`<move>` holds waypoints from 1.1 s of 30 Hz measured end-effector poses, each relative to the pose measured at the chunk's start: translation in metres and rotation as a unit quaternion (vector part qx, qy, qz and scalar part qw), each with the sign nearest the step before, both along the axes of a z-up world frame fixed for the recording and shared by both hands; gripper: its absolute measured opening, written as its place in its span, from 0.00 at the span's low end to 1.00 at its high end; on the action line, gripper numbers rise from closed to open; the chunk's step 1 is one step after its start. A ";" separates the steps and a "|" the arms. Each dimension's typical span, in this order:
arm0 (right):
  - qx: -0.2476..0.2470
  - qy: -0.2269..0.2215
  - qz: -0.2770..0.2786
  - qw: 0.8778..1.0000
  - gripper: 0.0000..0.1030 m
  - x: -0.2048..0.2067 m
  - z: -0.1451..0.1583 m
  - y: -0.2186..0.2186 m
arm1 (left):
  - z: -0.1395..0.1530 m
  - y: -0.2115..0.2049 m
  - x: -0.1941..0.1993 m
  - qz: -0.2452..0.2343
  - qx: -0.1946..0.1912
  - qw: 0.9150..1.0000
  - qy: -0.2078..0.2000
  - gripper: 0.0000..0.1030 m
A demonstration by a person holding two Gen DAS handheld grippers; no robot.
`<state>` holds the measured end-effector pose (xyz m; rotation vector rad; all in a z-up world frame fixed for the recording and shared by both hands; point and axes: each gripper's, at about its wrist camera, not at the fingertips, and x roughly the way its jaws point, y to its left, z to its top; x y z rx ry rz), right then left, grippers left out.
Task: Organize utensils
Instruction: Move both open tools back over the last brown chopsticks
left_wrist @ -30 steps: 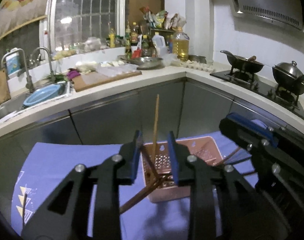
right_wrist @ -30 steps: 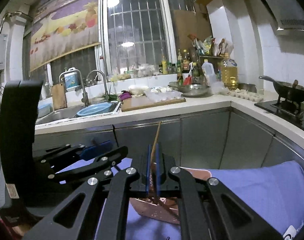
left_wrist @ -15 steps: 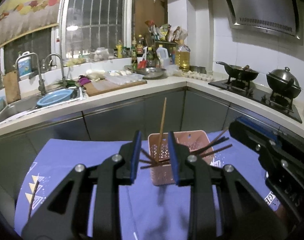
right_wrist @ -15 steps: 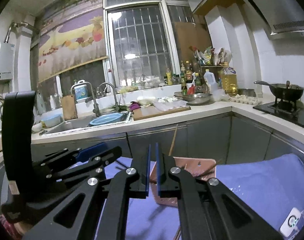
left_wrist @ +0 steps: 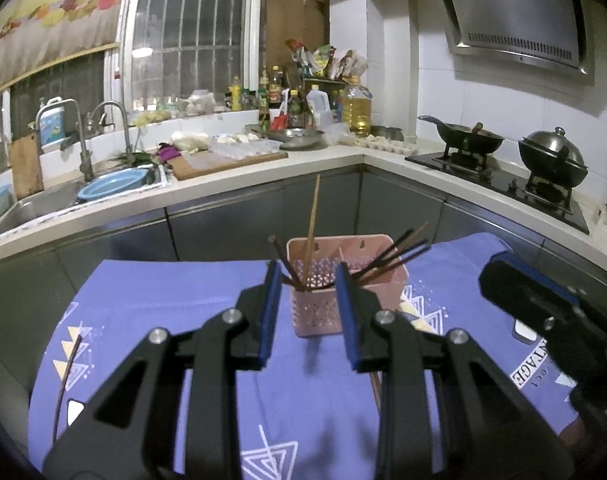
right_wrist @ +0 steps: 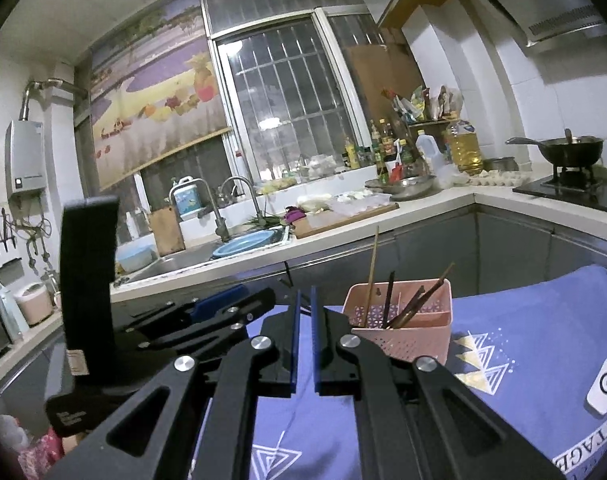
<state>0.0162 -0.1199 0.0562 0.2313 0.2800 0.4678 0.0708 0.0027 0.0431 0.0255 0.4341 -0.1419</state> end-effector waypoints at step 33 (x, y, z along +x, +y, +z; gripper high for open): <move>0.012 0.164 -0.033 0.986 0.06 -0.068 -0.122 -0.021 | -0.129 0.007 -0.108 0.013 -0.014 0.995 0.098 0.25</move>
